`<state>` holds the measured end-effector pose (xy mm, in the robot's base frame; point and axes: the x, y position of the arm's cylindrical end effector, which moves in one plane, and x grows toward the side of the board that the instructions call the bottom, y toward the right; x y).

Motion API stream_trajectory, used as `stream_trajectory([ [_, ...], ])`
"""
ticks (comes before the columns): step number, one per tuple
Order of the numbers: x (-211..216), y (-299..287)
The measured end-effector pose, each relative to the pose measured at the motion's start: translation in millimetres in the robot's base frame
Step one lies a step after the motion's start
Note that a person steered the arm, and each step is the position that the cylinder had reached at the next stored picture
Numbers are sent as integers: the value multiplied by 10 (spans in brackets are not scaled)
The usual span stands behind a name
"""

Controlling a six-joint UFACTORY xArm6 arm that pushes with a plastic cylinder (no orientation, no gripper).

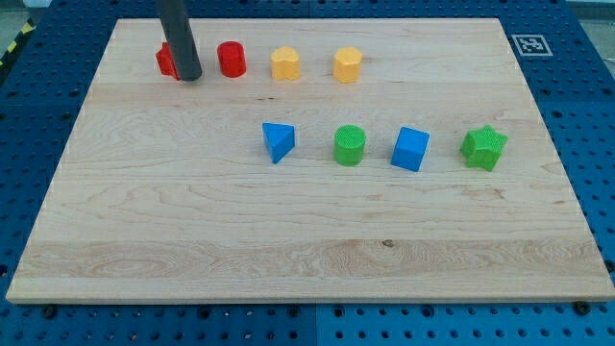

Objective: Slide your arm towards bottom left

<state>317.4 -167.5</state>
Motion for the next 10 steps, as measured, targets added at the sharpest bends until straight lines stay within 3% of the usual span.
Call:
stream_trajectory([
  [2, 491, 0],
  [8, 660, 368],
  [10, 1527, 368],
])
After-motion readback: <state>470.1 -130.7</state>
